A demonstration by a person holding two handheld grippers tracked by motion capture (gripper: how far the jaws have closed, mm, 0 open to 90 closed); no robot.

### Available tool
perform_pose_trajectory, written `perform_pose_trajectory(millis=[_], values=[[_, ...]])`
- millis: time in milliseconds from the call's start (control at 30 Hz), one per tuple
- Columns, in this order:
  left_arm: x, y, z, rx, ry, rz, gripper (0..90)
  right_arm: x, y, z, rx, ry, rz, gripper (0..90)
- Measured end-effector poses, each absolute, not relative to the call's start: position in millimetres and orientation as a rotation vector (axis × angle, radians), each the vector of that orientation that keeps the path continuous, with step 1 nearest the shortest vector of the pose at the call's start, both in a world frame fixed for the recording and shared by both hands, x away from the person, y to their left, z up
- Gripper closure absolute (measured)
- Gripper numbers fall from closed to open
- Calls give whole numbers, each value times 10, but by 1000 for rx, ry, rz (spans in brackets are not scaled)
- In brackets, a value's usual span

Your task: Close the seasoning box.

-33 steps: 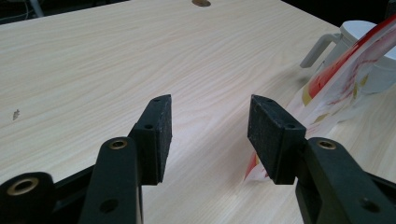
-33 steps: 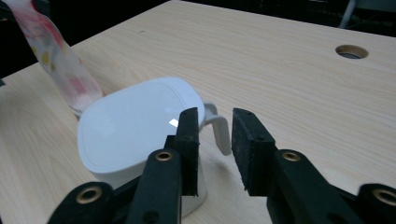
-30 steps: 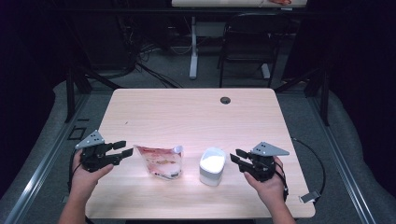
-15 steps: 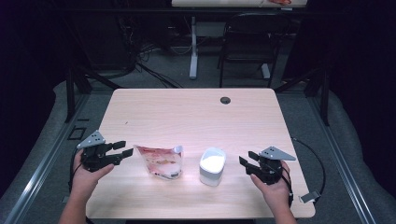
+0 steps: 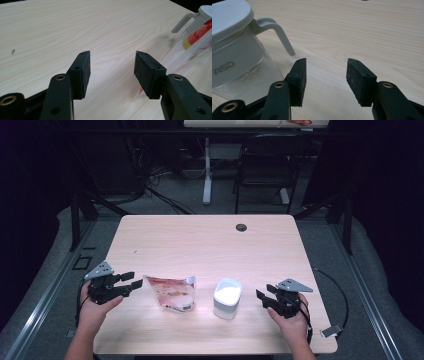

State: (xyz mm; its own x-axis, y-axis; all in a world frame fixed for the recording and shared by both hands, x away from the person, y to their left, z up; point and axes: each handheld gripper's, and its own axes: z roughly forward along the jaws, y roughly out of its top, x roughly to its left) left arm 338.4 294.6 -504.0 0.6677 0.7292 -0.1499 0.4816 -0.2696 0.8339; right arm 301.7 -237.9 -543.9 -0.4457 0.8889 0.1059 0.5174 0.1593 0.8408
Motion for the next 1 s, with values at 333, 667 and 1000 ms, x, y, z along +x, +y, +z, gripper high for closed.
perform_pose_trajectory(millis=[333, 667, 1000], values=[[3407, 2909, -5121, 1939, 970, 323, 475, 3034, -2326, -5491, 1332, 2061, 1169, 499], [3431, 2847, -5175, 1969, 978, 327, 452, 3045, -2330, -5508, 1330, 2059, 1162, 472], [3445, 2868, -5187, 1965, 988, 362, 450, 3051, -2329, -5511, 1314, 2054, 1147, 454]])
